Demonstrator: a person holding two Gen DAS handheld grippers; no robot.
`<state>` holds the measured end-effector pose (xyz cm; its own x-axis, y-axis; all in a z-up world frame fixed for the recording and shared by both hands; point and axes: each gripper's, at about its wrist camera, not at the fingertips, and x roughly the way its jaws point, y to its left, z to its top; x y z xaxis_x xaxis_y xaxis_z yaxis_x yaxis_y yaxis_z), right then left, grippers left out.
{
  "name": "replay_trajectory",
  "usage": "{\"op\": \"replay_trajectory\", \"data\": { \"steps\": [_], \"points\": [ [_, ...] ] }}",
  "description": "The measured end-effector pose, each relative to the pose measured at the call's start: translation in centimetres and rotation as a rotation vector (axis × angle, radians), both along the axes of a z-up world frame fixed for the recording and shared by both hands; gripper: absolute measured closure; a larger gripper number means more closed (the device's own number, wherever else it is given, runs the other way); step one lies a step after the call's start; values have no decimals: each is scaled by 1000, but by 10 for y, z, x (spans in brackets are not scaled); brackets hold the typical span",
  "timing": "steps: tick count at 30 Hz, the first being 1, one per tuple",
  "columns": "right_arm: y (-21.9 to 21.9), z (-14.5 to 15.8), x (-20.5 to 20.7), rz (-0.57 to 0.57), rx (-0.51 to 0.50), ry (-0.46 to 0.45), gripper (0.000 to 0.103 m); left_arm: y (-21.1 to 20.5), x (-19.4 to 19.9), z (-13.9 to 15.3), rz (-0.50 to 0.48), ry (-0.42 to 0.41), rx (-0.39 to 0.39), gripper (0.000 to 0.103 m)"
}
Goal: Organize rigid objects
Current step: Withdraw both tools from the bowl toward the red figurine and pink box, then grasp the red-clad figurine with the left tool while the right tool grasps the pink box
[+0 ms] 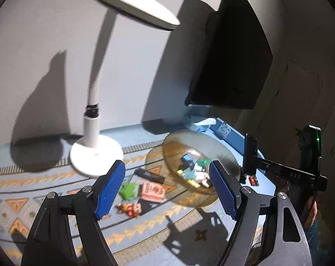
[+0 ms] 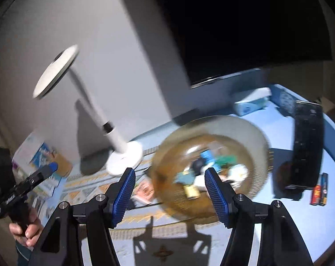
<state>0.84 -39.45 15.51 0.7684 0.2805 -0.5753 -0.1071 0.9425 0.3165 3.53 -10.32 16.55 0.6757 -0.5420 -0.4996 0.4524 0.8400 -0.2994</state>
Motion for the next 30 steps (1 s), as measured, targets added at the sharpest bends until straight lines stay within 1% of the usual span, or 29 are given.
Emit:
{"op": "replay_trajectory", "data": {
  "steps": [3,6,8,9,11,12,15,18,20,22,26,30],
  "points": [
    [28,-8,-1,57,-25,16,40,11,-1,-8,0,17,11,26],
    [50,-20,2,95,-36,51,40,15,-2,-19,-42,40,46,26],
    [61,-31,5,114,-29,80,40,11,1,-34,-80,58,115,25],
    [65,-37,7,123,-18,95,40,8,2,-41,-90,62,153,22],
    [70,-52,10,142,22,131,40,2,6,-60,-94,68,225,20],
    [71,-58,10,146,40,145,40,1,8,-67,-93,76,245,20],
    [83,-89,17,159,88,225,40,-7,24,-97,-102,127,302,20],
    [90,-118,28,130,117,285,40,-15,38,-124,-111,171,349,20],
    [88,-128,36,100,150,299,40,-24,46,-140,-113,187,376,20],
    [86,-139,49,61,183,317,40,-32,52,-152,-112,185,409,20],
    [84,-151,74,13,201,325,40,-48,61,-164,-116,172,445,20],
    [91,-160,92,3,180,324,40,-59,66,-163,-126,146,455,20]
  ]
}}
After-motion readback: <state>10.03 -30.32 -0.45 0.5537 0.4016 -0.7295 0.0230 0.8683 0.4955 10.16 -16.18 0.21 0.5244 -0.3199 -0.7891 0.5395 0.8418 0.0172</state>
